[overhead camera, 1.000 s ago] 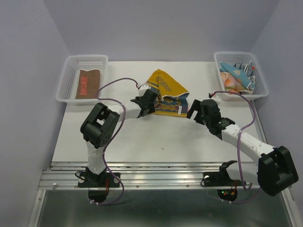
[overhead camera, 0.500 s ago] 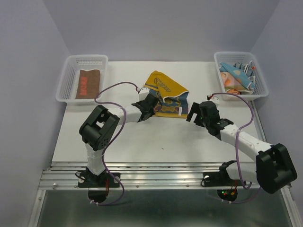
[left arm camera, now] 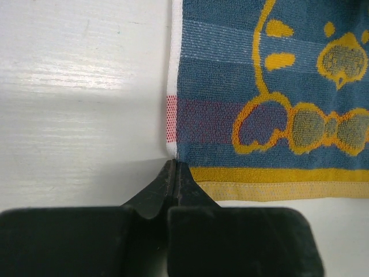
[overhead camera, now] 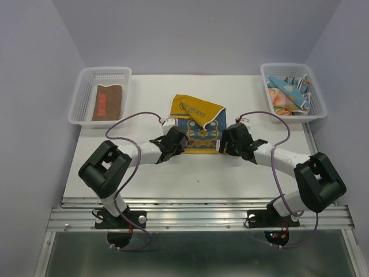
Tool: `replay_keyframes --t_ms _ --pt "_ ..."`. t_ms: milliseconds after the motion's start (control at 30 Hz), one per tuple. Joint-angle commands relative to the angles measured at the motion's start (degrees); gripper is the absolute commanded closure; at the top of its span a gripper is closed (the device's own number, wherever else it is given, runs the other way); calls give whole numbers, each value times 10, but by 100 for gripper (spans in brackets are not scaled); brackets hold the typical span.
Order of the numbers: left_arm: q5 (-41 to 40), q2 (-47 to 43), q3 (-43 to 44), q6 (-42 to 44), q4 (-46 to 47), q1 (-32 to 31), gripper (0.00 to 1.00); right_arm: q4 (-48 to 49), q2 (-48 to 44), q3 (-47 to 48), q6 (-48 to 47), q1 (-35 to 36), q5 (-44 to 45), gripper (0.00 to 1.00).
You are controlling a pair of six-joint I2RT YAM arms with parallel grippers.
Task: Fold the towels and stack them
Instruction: Flatten out the crumpled towel
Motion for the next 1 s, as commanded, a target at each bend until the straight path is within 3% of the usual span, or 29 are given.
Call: replay_keyframes --t_ms 0,133,700,767,800,900,933,967 --pt "25 -10 -25 -7 10 -5 100 -26 17 33 20 40 49 22" --pt "29 -16 -39 -4 21 -5 100 -43 24 22 57 49 81 35" --pt "37 -46 -64 1 38 -6 100 11 73 9 82 51 91 39" --pt "36 -48 -64 2 37 -5 100 12 85 11 87 51 89 47" --pt "36 -48 -64 2 38 -5 100 10 87 11 89 51 88 57" --pt "37 -54 -64 2 38 -5 100 10 78 6 95 52 68 75" --pt "37 -54 -64 2 38 -5 100 12 78 2 95 52 60 75" --pt "37 -56 -64 2 38 -5 100 21 63 -3 92 51 50 86"
